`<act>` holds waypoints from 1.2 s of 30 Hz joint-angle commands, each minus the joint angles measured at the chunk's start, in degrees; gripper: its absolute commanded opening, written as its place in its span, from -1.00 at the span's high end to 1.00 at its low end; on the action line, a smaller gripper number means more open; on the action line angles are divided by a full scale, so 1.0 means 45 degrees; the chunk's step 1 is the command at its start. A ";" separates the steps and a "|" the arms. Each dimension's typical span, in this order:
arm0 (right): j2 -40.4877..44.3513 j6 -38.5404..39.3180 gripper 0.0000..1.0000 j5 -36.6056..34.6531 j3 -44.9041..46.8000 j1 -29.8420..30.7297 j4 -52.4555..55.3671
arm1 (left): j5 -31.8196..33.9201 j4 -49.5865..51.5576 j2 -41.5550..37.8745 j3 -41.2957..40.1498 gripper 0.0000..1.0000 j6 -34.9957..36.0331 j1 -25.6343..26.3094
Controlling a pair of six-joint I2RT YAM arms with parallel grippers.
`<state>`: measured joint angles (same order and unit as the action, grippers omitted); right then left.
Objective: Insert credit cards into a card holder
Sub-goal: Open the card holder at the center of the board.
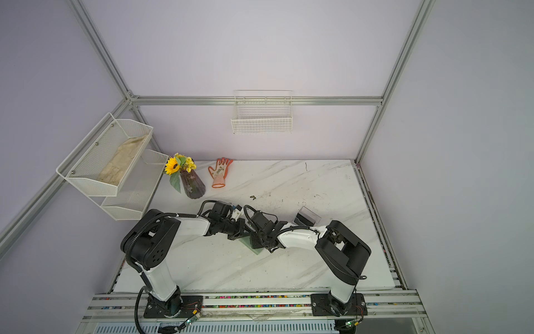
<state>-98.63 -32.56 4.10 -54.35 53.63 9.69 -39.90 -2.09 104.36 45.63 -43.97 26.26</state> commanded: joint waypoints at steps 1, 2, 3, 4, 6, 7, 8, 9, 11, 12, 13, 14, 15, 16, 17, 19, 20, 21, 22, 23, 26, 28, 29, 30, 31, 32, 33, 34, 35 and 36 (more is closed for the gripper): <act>-0.0711 -0.0680 0.39 0.0689 0.0182 0.0085 -0.0465 | 0.2343 0.1811 0.1237 -0.0912 1.00 0.0004 0.0336; -0.0838 -0.0803 0.41 0.0709 0.0183 0.0094 -0.0506 | 0.2342 0.1781 0.1243 -0.0921 1.00 0.0001 0.0346; -0.0964 -0.0911 0.43 0.0710 0.0183 0.0095 -0.0531 | 0.2343 0.1773 0.1263 -0.0920 1.00 0.0004 0.0354; -0.1083 -0.1020 0.44 0.0711 0.0192 0.0095 -0.0555 | 0.2343 0.1772 0.1282 -0.0925 1.00 0.0004 0.0356; -0.1310 -0.1214 0.52 0.0730 0.0202 0.0105 -0.0656 | 0.2324 0.1733 0.1358 -0.0957 1.00 0.0019 0.0360; -0.1375 -0.1267 0.58 0.0756 0.0230 0.0095 -0.0709 | 0.2324 0.1708 0.1361 -0.0978 1.00 0.0014 0.0361; -0.1417 -0.1314 0.63 0.0788 0.0241 0.0105 -0.0739 | 0.2324 0.1704 0.1394 -0.1008 1.00 0.0024 0.0356; -0.1433 -0.1344 0.67 0.0771 0.0259 0.0096 -0.0734 | 0.2324 0.1693 0.1414 -0.1046 1.00 0.0024 0.0356; -0.1405 -0.1376 0.77 0.0788 0.0241 0.0095 -0.0660 | 0.2340 0.1637 0.1418 -0.1133 1.00 -0.0005 0.0356; -0.1375 -0.1360 0.81 0.0789 0.0241 0.0100 -0.0659 | 0.2343 0.1617 0.1430 -0.1154 1.00 0.0004 0.0355; -0.1347 -0.1385 0.85 0.0770 0.0207 0.0097 -0.0630 | 0.2362 0.1598 0.1430 -0.1198 1.00 0.0002 0.0356; -0.1311 -0.1389 0.91 0.0769 0.0203 0.0109 -0.0600 | 0.2382 0.1597 0.1455 -0.1211 1.00 -0.0001 0.0351; -0.1275 -0.1396 0.95 0.0791 0.0202 0.0096 -0.0591 | 0.2382 0.1571 0.1441 -0.1232 1.00 0.0004 0.0355; -0.1204 -0.1396 0.99 0.0828 0.0202 0.0077 -0.0588 | 0.2396 0.1577 0.1441 -0.1251 1.00 0.0004 0.0356; -0.1108 -0.1395 1.00 0.0809 0.0202 0.0083 -0.0584 | 0.2401 0.1548 0.1440 -0.1271 1.00 0.0004 0.0356; -0.0894 -0.1391 1.00 0.0847 0.0202 0.0083 -0.0577 | 0.2439 0.1531 0.1473 -0.1310 1.00 0.0004 0.0355; -0.0758 -0.1396 1.00 0.0832 0.0185 0.0079 -0.0560 | 0.2441 0.1528 0.1495 -0.1331 1.00 0.0004 0.0354; -0.0603 -0.1396 1.00 0.0809 0.0170 0.0086 -0.0551 | 0.2441 0.1518 0.1532 -0.1348 1.00 0.0004 0.0356; -0.0446 -0.1398 1.00 0.0808 0.0163 0.0075 -0.0522 | 0.2441 0.1472 0.1570 -0.1373 1.00 -0.0002 0.0355; -0.0274 -0.1396 1.00 0.0818 0.0127 0.0058 -0.0508 | 0.2435 0.1464 0.1608 -0.1386 1.00 0.0004 0.0356; 0.0185 -0.1493 1.00 0.0711 0.0087 -0.0003 -0.0348 | 0.2421 0.1390 0.1731 -0.1462 1.00 0.0019 0.0356; 0.0487 -0.1485 1.00 0.0674 0.0123 -0.0074 -0.0357 | 0.2514 0.1382 0.1780 -0.1521 1.00 0.0024 0.0356; 0.0637 -0.1474 1.00 0.0657 0.0136 -0.0108 -0.0376 | 0.2572 0.1382 0.1803 -0.1555 1.00 0.0041 0.0341; 0.0751 -0.1476 1.00 0.0643 0.0133 -0.0140 -0.0404 | 0.2596 0.1382 0.1816 -0.1565 1.00 0.0043 0.0355; 0.0841 -0.1446 1.00 0.0632 0.0131 -0.0190 -0.0414 | 0.2633 0.1382 0.1832 -0.1583 1.00 0.0059 0.0355; 0.0949 -0.1381 1.00 0.0632 0.0143 -0.0219 -0.0469 | 0.2689 0.1381 0.1867 -0.1599 1.00 0.0048 0.0356; 0.1025 -0.1340 1.00 0.0635 0.0139 -0.0269 -0.0492 | 0.2709 0.1382 0.1906 -0.1604 1.00 0.0080 0.0356; 0.1076 -0.1300 1.00 0.0668 0.0107 -0.0324 -0.0497 | 0.2714 0.1374 0.1963 -0.1604 1.00 0.0087 0.0356; 0.1162 -0.1258 1.00 0.0705 0.0123 -0.0371 -0.0581 | 0.2733 0.1382 0.2017 -0.1604 1.00 0.0102 0.0356; 0.1207 -0.1236 1.00 0.0725 0.0124 -0.0436 -0.0641 | 0.2751 0.1382 0.2043 -0.1604 1.00 0.0121 0.0374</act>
<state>-95.61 -38.26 5.48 -53.98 52.10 9.61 -40.93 -7.88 105.47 42.59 -43.99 25.93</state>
